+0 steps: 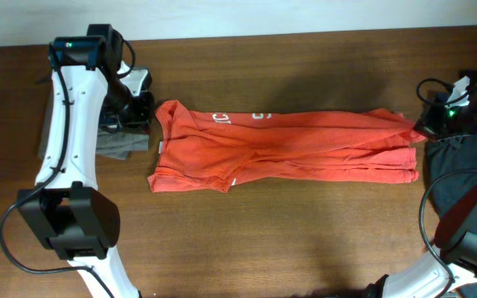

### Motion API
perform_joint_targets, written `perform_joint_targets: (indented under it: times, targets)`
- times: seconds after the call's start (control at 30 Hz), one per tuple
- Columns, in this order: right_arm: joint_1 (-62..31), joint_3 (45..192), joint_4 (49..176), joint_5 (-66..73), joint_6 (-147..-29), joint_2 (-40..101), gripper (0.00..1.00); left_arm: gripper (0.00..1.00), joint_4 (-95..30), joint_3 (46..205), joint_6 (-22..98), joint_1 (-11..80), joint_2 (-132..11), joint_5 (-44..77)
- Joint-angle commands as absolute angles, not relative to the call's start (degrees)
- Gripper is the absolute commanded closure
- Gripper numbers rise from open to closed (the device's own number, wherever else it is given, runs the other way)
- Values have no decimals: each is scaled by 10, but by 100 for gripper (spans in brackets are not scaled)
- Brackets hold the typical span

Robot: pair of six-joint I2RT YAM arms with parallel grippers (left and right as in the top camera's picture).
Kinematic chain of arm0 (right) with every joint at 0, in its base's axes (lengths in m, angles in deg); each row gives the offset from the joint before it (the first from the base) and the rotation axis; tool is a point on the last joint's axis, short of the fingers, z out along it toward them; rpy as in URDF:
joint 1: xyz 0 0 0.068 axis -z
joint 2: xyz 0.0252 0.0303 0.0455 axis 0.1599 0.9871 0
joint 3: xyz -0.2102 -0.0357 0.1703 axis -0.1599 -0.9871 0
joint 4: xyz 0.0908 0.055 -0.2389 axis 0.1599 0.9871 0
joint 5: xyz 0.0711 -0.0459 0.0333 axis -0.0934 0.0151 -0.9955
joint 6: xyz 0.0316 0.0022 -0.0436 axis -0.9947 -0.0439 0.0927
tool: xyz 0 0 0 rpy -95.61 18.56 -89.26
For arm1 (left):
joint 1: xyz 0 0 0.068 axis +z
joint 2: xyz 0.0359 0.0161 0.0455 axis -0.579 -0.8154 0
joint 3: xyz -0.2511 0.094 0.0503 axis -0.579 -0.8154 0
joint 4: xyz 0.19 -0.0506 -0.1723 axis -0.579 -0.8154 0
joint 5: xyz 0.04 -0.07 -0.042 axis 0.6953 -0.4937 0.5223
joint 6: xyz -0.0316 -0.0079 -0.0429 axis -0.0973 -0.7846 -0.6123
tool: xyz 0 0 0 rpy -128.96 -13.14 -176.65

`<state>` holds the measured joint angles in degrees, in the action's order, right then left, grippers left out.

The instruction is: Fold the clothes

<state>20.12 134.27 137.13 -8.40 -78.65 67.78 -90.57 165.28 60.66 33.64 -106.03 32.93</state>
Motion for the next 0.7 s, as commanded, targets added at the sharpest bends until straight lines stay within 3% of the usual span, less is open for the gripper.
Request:
perform_joint_targets:
  times: [0.0,0.1,0.17,0.33,0.37,0.4,0.43,0.5,0.53,0.57,0.67]
  targets:
    - [200,1351,1378,-71,-784,668,96,97,-896,1630,614,330,-1045,339]
    - [200,1351,1386,-71,-784,668,96,96,-887,1630,613,330,-1045,339]
    - [200,1351,1393,-71,-784,668,96,85,-884,1630,614,330,-1045,339]
    - [200,1351,1416,-42,-784,668,96,85,-879,1630,614,329,-1045,339]
    - [200,1351,1421,-34,-785,668,91,85,-878,1630,614,329,-1045,339]
    - [201,1351,1430,-11,-788,668,71,85,-877,1630,614,329,-1045,339]
    - [201,1351,1436,6,-789,668,62,85,-875,1630,614,329,-1045,339]
    - [202,1351,1439,38,-789,668,55,85,-871,1630,614,329,-1045,339]
    - [202,1351,1437,41,-789,668,47,84,-870,1630,614,329,-1045,339]
    - [206,1351,1429,35,-788,671,33,83,-869,1630,614,329,-1045,339]
    - [218,1351,1418,16,-770,683,23,69,-865,1630,614,329,-1045,339]
